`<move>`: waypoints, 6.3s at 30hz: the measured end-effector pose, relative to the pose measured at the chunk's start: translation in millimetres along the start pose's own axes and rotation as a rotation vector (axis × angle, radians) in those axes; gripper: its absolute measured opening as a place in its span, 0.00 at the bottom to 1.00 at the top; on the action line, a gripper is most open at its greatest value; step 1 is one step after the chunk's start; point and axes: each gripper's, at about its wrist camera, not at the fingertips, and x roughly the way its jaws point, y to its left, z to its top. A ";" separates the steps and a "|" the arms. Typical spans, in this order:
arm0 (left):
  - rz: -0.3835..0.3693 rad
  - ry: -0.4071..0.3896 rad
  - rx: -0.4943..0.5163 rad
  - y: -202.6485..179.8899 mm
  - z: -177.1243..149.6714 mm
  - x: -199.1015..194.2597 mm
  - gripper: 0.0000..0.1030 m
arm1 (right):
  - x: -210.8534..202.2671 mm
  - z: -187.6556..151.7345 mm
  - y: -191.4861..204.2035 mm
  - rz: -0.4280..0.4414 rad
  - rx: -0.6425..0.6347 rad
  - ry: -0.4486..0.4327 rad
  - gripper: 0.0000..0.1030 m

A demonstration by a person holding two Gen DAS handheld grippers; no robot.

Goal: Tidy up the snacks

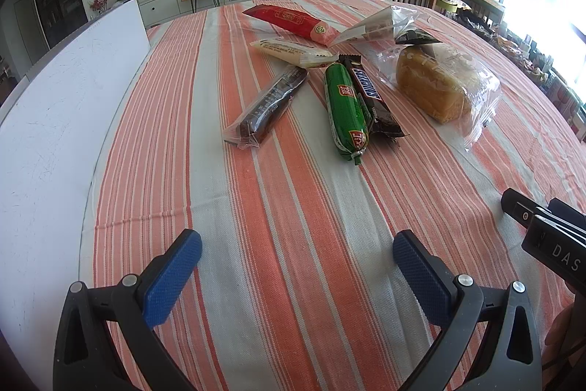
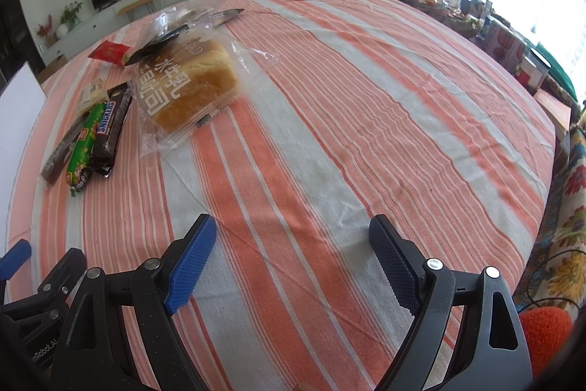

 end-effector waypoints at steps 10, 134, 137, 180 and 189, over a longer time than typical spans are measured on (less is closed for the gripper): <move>0.000 0.000 0.000 0.1 -0.1 -0.1 1.00 | 0.1 0.4 0.1 0.000 0.000 0.000 0.85; 0.089 0.002 -0.107 53.9 10.7 9.2 1.00 | 2.4 0.8 3.4 0.000 -0.011 0.001 0.89; 0.090 0.002 -0.107 53.9 10.7 9.3 1.00 | 2.4 0.8 3.5 0.000 -0.011 0.001 0.89; 0.088 0.001 -0.108 53.6 10.7 9.8 1.00 | -5.1 2.8 -11.4 0.119 0.068 -0.020 0.88; 0.088 0.001 -0.108 53.7 10.6 9.9 1.00 | -20.1 17.3 -13.4 0.541 0.144 -0.037 0.86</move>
